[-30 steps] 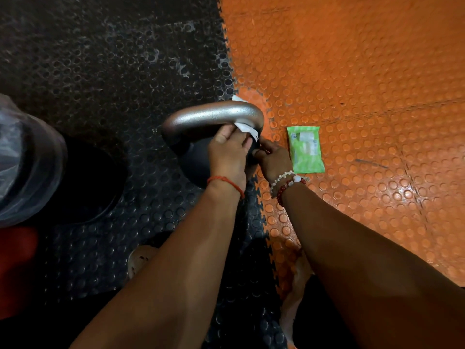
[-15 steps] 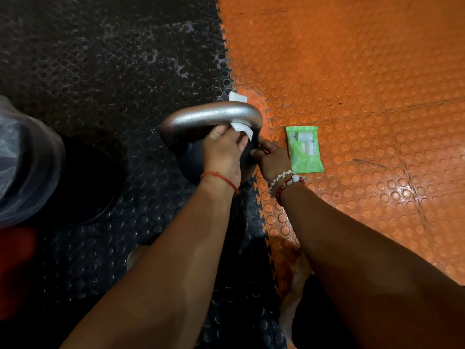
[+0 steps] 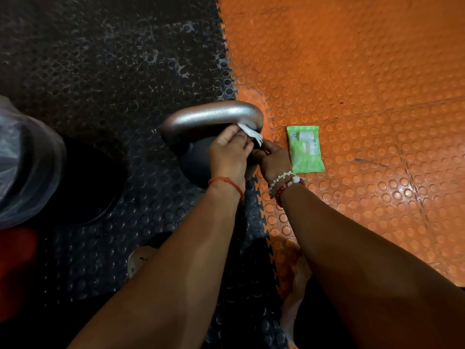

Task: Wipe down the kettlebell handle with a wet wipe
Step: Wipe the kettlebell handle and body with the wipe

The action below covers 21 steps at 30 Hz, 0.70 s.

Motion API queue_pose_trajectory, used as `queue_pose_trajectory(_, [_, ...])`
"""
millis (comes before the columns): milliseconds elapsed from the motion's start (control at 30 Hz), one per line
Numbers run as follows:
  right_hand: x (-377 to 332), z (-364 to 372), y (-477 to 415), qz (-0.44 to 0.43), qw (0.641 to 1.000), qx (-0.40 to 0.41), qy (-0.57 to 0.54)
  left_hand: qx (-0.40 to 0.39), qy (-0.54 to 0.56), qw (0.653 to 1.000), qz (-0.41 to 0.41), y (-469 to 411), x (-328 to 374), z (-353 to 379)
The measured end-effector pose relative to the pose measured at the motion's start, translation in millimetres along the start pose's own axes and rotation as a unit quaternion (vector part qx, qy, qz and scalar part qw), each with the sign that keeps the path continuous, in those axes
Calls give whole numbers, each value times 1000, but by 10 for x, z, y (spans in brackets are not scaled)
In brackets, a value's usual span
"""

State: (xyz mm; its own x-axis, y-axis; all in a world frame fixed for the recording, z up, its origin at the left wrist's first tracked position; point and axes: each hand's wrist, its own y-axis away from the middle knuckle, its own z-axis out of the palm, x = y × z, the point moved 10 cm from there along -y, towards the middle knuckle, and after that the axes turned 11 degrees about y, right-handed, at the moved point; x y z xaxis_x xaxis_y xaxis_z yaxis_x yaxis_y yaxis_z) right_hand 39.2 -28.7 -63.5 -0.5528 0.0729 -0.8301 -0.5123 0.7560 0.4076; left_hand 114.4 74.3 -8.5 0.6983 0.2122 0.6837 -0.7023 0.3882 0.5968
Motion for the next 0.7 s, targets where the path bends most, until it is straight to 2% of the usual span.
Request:
queue_pose_trajectory(200, [32, 17, -1, 19, 1000, -6, -16, -9, -14, 1000, 5, -6, -7, 16])
queue_pose_trajectory(433, [33, 1, 4, 18, 1000, -1, -8, 3, 30, 999, 40, -37, 49, -16])
queue_pose_trajectory(700, [30, -8, 13, 26, 1000, 3, -7, -4, 58, 998, 22, -48, 23, -2])
